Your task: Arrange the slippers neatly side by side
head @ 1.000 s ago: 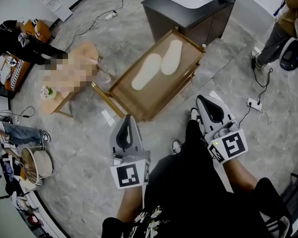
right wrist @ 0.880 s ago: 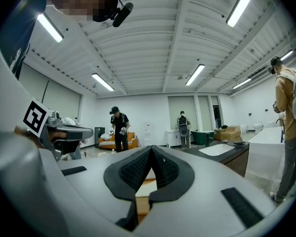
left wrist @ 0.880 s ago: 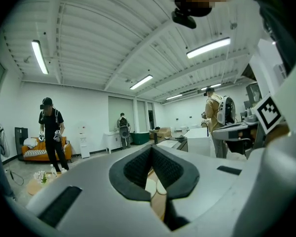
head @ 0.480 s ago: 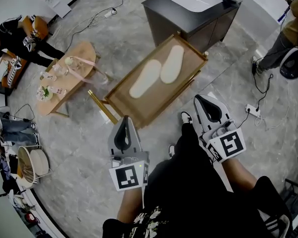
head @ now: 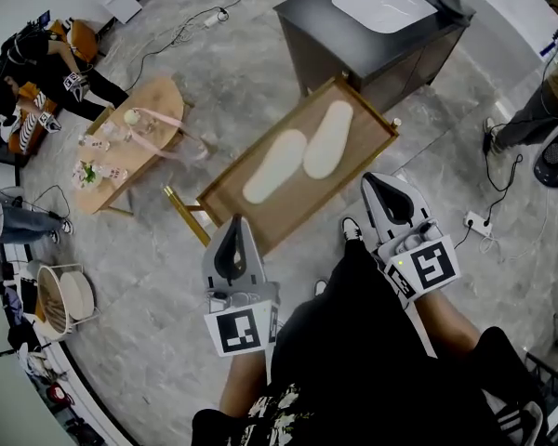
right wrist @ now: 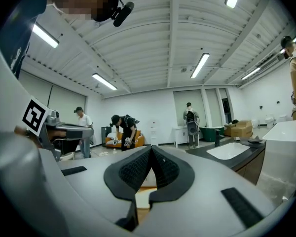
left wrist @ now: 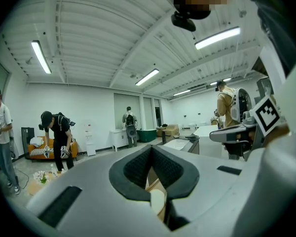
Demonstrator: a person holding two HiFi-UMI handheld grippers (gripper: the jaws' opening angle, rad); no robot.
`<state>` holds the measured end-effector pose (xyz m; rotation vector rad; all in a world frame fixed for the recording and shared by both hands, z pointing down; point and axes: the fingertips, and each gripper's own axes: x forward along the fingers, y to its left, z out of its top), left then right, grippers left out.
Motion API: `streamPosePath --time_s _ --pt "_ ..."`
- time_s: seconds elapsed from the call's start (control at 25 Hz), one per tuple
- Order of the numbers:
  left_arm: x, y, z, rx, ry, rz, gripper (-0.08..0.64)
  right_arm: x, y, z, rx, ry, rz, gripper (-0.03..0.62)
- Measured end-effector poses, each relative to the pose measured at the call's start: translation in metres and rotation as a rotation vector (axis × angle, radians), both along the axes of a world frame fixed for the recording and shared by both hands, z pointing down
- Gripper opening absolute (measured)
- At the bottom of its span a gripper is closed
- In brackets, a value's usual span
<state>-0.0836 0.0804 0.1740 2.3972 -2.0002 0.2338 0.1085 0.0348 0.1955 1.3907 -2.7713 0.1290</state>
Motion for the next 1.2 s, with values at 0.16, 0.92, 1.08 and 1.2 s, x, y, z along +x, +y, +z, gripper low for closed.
streamPosePath --time_s 0.16,0.92,1.08,1.2 --pt "0.008 -0.024 -0.002 -0.005 -0.002 -0.030 0.000 0.004 -0.026 -0.001 -0.003 0.013 -0.042 -0.009" --pt "-0.003 -0.058 0.017 -0.075 0.041 -0.332 0.000 -0.045 -0.104 0.014 -0.047 0.028 -0.443 -0.009" --pt "-0.009 -0.067 0.021 -0.063 0.040 -0.335 0.002 -0.056 -0.116 0.023 -0.063 0.031 -0.465 -0.009" --pt "-0.013 -0.069 0.029 -0.082 0.045 -0.338 0.002 -0.064 -0.116 0.032 -0.091 0.052 -0.479 -0.009"
